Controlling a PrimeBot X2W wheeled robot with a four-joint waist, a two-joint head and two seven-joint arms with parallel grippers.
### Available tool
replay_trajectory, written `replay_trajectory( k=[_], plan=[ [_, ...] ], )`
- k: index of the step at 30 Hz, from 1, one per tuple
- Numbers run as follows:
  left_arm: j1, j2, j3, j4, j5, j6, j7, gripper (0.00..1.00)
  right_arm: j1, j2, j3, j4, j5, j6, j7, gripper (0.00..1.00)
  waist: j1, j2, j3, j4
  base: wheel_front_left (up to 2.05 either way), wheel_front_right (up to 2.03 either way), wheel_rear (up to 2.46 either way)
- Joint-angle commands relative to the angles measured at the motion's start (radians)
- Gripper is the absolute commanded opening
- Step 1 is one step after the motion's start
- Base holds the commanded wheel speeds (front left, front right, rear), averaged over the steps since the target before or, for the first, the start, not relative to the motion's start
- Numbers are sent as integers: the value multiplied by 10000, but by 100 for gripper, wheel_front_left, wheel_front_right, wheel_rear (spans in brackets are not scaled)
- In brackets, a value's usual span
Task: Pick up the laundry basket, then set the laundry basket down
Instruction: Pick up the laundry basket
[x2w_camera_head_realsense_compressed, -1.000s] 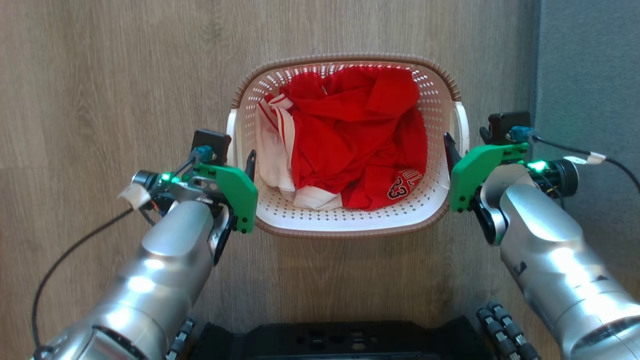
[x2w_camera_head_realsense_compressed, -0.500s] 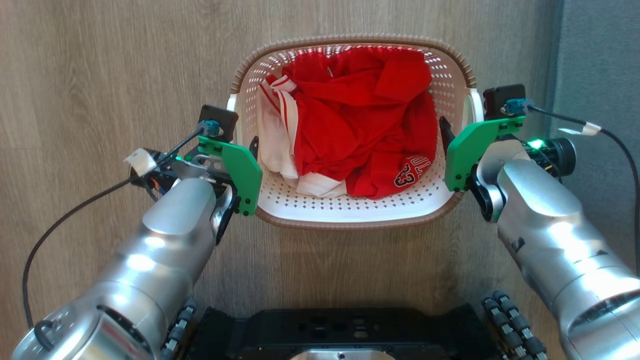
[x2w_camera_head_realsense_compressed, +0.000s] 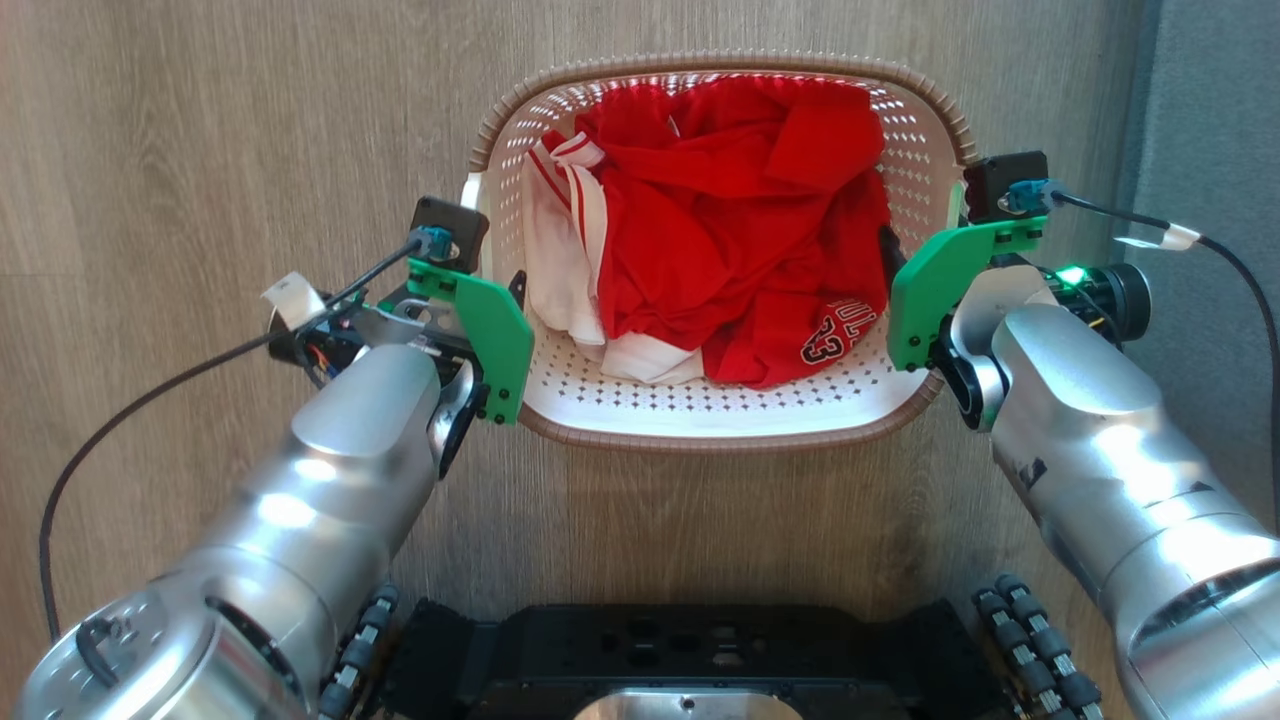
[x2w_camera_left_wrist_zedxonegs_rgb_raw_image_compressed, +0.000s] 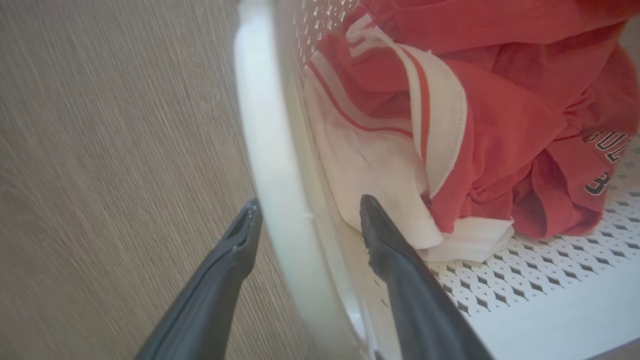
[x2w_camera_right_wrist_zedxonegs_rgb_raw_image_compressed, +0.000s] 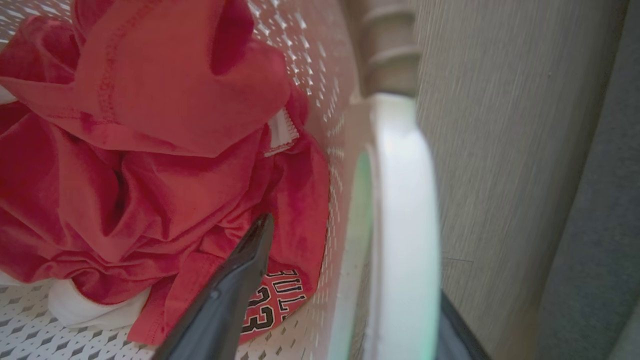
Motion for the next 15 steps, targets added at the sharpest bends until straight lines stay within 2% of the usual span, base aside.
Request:
replay_trajectory(
  k=[1, 15],
  plan=[
    [8, 193, -12, -78, -99, 98, 40, 100, 376, 196, 166, 1, 122, 69, -5, 100, -1, 0, 18, 7, 0, 0, 0],
    [-152, 193, -773, -145, -836, 208, 166, 100, 264, 207, 459, 200, 460, 69, -165, 100, -1, 0, 145, 51, 0, 0, 0]
  ],
)
